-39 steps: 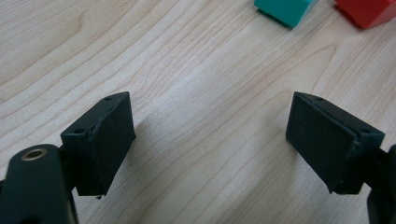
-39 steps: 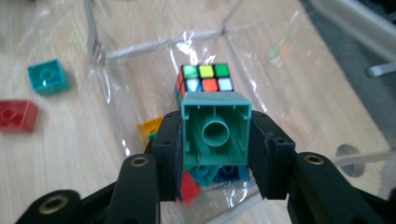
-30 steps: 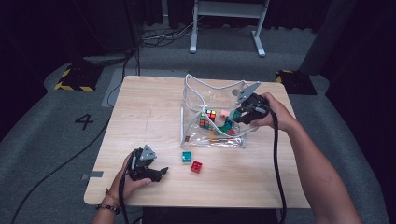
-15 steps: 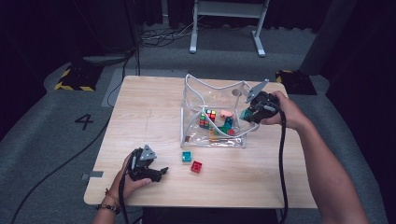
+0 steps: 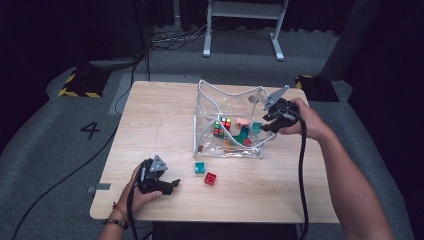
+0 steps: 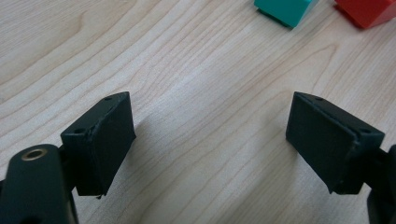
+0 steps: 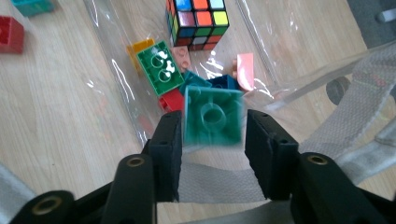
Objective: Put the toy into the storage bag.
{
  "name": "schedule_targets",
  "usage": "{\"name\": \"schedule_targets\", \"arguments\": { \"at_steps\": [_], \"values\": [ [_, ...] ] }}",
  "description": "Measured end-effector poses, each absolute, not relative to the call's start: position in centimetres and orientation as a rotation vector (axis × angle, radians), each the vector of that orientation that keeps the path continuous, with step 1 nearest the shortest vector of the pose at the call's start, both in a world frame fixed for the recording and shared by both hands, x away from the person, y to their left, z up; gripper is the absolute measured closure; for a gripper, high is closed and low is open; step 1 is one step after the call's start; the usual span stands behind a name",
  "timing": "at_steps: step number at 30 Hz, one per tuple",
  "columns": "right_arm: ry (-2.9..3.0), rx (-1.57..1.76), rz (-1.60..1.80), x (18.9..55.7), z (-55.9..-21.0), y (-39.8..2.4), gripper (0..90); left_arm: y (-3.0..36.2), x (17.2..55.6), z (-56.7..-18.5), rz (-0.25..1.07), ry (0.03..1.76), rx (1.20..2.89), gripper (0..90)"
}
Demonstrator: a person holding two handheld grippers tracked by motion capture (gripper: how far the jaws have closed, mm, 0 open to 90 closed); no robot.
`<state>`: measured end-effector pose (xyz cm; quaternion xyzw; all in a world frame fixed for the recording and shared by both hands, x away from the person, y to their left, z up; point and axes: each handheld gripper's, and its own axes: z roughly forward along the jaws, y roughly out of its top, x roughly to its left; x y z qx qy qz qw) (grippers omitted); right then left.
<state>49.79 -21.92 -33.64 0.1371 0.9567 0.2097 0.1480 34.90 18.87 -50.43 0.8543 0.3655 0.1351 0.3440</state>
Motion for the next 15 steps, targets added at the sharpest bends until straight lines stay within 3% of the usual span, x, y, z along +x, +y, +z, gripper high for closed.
{"name": "schedule_targets", "arguments": {
  "at_steps": [7, 15],
  "values": [
    [2.707, 0.385, 0.735, 49.2, -33.8, -22.5, 55.5, 18.9, 34.9, -50.4, 0.350, 0.951, 2.219, 15.6],
    [2.588, 0.430, 0.960, 47.4, -33.2, -23.5, 48.4, 18.9, 34.9, -50.4, 0.347, 0.953, 2.218, 15.6]
  ]
}}
